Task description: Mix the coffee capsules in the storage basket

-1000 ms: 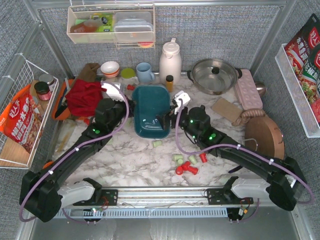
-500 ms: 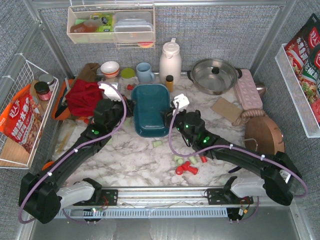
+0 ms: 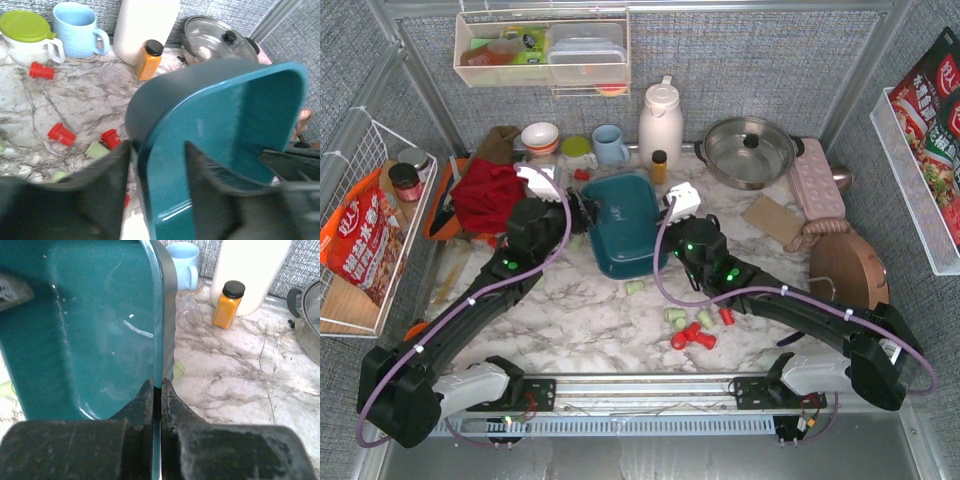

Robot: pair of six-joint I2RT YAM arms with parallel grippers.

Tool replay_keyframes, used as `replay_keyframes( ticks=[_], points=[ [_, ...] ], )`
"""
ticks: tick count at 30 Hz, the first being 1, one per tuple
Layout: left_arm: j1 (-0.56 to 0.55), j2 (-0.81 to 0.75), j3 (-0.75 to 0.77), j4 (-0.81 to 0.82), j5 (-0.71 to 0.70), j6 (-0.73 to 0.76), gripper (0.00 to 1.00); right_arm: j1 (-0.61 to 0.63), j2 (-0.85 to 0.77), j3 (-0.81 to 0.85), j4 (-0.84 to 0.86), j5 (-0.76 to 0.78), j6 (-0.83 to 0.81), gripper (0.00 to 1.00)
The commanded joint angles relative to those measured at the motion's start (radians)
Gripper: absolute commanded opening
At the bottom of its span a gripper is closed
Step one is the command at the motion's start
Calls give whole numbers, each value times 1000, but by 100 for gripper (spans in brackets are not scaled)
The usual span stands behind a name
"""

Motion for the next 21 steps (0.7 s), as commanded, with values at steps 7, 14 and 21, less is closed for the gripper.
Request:
replay_keyframes(
  ticks=[7, 14, 21],
  points=[
    [-1, -34, 4, 40, -102, 4, 99, -214, 30, 183, -435, 95, 53, 0],
    [0, -38, 1, 40, -117, 24, 99, -507, 162, 342, -702, -83, 111, 0],
    [-2, -25, 0, 39, -129, 40, 99, -644, 290, 378, -717, -283, 148, 0]
  ],
)
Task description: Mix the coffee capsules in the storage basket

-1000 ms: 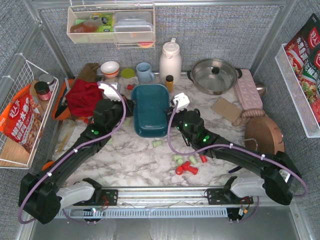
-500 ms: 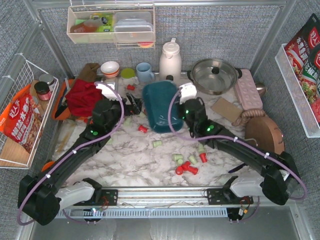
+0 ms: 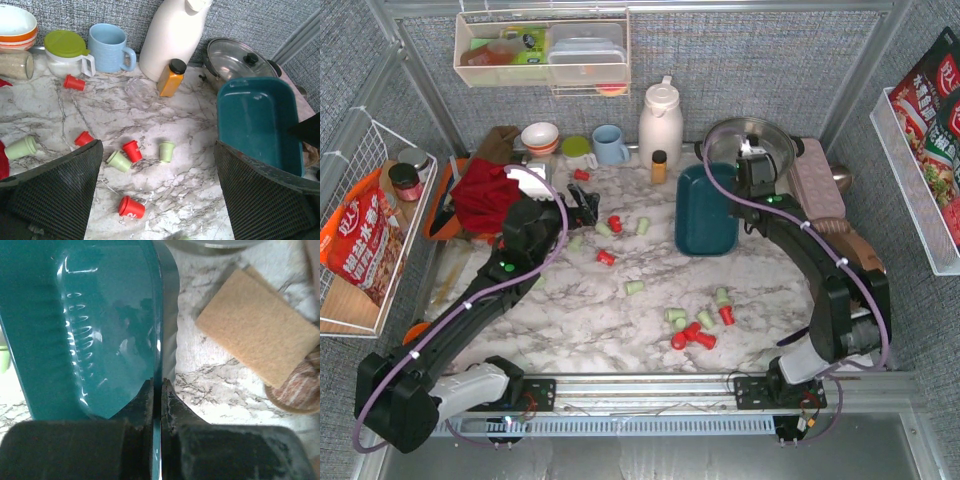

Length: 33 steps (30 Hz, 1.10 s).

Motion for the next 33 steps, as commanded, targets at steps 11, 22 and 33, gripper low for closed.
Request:
replay_keyframes(
  ticks=[11, 22, 33],
  points=[
    [1, 17, 3, 26, 2, 22, 99, -136, 202, 68, -50, -358, 72, 0],
    [0, 16, 3, 24, -1, 27, 99, -136, 298, 153, -157, -327, 26, 35],
    [1, 11, 7, 18, 1, 22, 99, 26, 22, -7, -37, -6, 5, 62]
  ],
)
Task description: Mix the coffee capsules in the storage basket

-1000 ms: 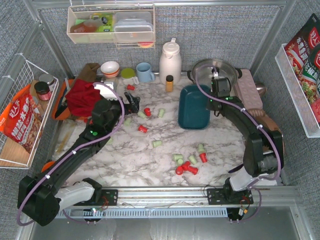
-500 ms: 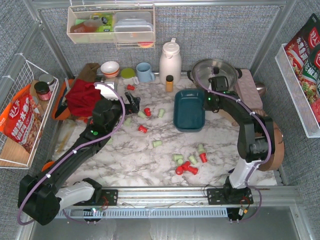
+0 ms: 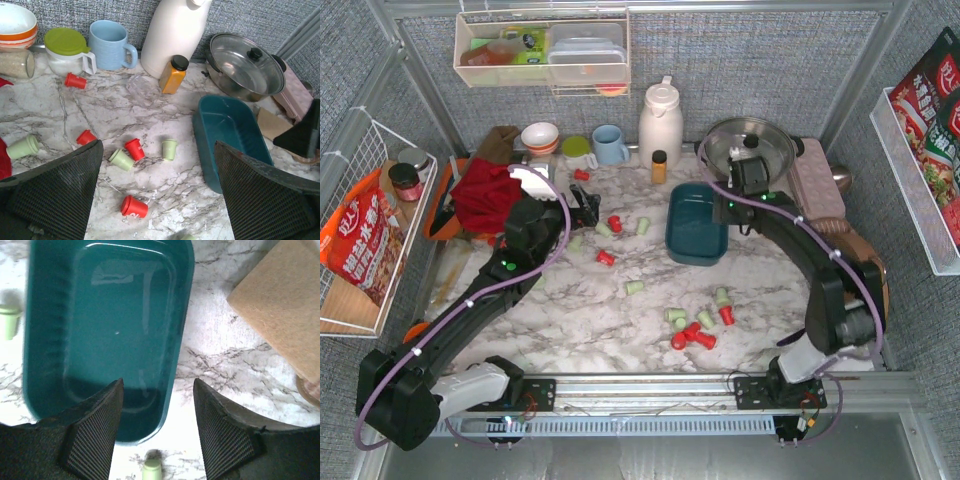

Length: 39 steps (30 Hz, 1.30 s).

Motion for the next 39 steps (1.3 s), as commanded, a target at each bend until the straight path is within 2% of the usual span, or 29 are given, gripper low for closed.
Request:
replay_keyframes(
  ticks=[1, 4, 7, 12, 18, 22, 28, 39],
  points=[
    [1, -5, 8, 18, 6, 2, 99, 107, -154, -93, 101, 224, -6, 62],
    [1, -5, 10, 17, 8, 3, 99, 218, -272, -194, 160, 346, 16, 62],
    [1, -10, 10, 15, 9, 4, 99, 289, -376, -299, 168, 371, 73, 62],
    [1, -11, 8, 20, 39, -9, 99, 310, -576, -450, 44, 289, 151, 62],
    [1, 16, 14, 16, 66, -22, 99, 312, -751, -552, -151, 104, 180, 60],
    [0, 39, 23, 6, 75, -19, 99, 315, -798, -641, -216, 24, 244, 58],
    [1, 83, 42, -11, 110, -16, 99, 314, -865, -778, -160, -3, 277, 57],
    [1, 117, 55, -20, 142, -25, 99, 314, -733, -793, -51, 8, 247, 56]
  ],
)
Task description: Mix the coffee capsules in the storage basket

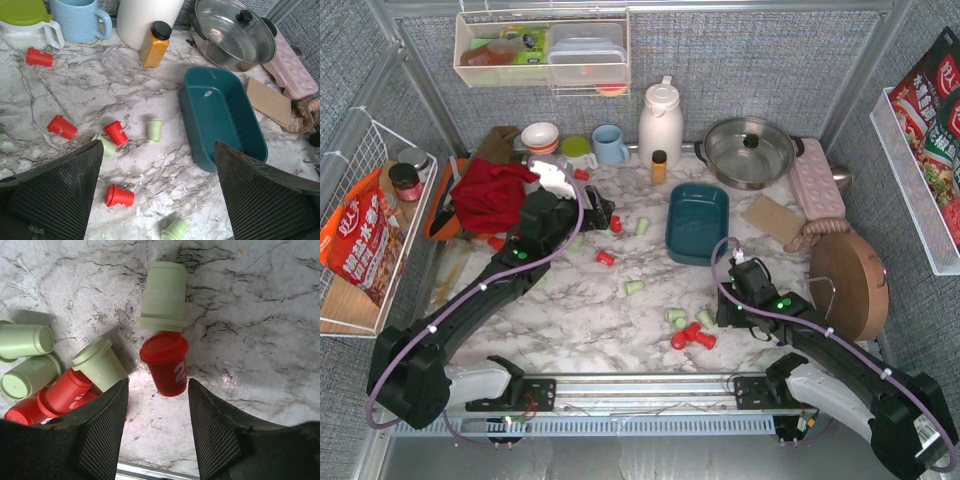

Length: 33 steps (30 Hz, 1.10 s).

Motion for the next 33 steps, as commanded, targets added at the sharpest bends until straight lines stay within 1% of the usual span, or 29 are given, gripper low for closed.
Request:
replay_keyframes(
  ticks=[1, 8, 12, 14, 18, 22, 27, 30, 33],
  points=[
    [2, 1, 14, 8, 17, -1, 99, 1, 67, 18, 48, 12, -4, 56],
    [1, -2, 16, 8, 29, -6, 99, 1, 211, 75, 25, 51, 14, 56],
    [0, -10, 19, 6, 34, -8, 99, 2, 260, 96, 19, 50, 11, 55],
    [1, -17, 17, 6, 34, -9, 99, 5, 270, 100, 16, 49, 11, 54],
    [1, -31, 15, 8, 31, -5, 99, 8, 277, 102, 17, 49, 11, 43],
    [1, -39, 14, 9, 28, -4, 99, 14, 277, 104, 17, 51, 10, 37],
    [1, -41, 14, 9, 28, -4, 99, 20, 269, 102, 13, 52, 10, 26],
    [1, -43, 14, 9, 28, -4, 99, 21, 248, 108, -6, 42, 8, 22],
    [1, -45, 12, 10, 25, -2, 99, 21, 184, 150, -54, 43, -2, 22]
  ],
)
